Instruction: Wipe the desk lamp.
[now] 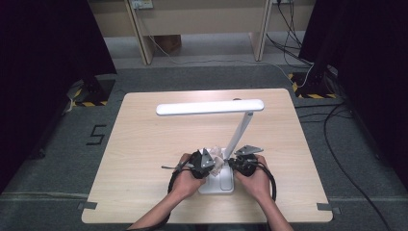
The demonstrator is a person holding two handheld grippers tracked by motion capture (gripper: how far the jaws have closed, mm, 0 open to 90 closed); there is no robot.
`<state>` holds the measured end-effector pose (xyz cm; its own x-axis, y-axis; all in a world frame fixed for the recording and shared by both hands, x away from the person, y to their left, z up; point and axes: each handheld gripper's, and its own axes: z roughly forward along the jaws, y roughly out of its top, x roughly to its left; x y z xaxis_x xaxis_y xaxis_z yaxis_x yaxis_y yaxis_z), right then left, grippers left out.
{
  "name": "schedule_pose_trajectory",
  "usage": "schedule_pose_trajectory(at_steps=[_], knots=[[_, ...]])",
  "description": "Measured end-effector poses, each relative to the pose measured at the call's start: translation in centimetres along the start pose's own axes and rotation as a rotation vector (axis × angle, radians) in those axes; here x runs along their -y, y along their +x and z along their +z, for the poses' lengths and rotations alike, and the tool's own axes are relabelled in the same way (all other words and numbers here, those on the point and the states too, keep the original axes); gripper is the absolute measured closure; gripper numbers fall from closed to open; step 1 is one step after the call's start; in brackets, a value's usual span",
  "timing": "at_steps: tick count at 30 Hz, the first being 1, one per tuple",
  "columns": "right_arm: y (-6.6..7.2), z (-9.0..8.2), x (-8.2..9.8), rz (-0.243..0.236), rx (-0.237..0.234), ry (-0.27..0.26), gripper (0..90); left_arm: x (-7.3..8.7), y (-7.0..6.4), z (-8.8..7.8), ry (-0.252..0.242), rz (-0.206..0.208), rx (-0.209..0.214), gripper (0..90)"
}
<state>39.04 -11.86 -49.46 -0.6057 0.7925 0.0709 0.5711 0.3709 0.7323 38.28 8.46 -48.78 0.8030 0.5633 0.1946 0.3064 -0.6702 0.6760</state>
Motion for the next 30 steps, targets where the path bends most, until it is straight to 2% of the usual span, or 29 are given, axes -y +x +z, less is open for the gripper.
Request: schedule_pose_trajectory(at_steps=[3, 4, 5, 10, 14, 20, 22, 23, 26, 27, 30], knots=[[-0.1, 0.0, 0.2, 0.024, 0.001, -0.012, 86.6, 0.0, 0.0, 0.0, 0.0, 0.003, -0.004, 83.8], [-0.3, -0.1, 0.3, 0.019, -0.004, -0.019, 87.0, 0.0, 0.0, 0.0, 0.0, 0.002, -0.004, 83.8], [-0.1, -0.2, 0.4, 0.05, -0.011, -0.009, 87.4, 0.0, 0.0, 0.0, 0.001, 0.002, -0.003, 83.8], [0.2, -0.3, 0.5, 0.01, 0.012, -0.014, 87.4, -0.1, 0.1, 0.1, 0.006, 0.006, -0.005, 83.8], [0.4, -0.5, 0.8, 0.039, 0.012, -0.021, 88.0, -0.2, 0.1, 0.2, 0.006, 0.004, -0.008, 83.8], [0.6, -0.5, 1.1, 0.048, 0.017, -0.034, 88.3, -0.1, 0.1, 0.2, 0.005, 0.004, -0.009, 83.8], [0.4, -0.6, 1.0, 0.06, -0.004, -0.029, 86.2, -0.1, 0.1, 0.2, 0.003, 0.005, -0.008, 83.8], [0.3, -0.7, 0.9, 0.062, -0.005, -0.024, 80.5, -0.1, 0.1, 0.2, -0.001, 0.005, -0.009, 83.8], [0.1, -1.9, 0.4, 0.019, 0.017, -0.109, 70.3, 0.0, 0.1, 0.2, -0.007, 0.004, -0.009, 83.8], [-0.1, -2.5, 0.0, -0.012, 0.026, -0.147, 67.1, 0.0, 0.1, 0.1, -0.006, 0.007, -0.008, 83.8], [-0.9, -4.9, -1.5, -0.038, 0.036, -0.245, 54.9, 0.0, 0.1, 0.2, -0.005, 0.006, -0.008, 83.8]])
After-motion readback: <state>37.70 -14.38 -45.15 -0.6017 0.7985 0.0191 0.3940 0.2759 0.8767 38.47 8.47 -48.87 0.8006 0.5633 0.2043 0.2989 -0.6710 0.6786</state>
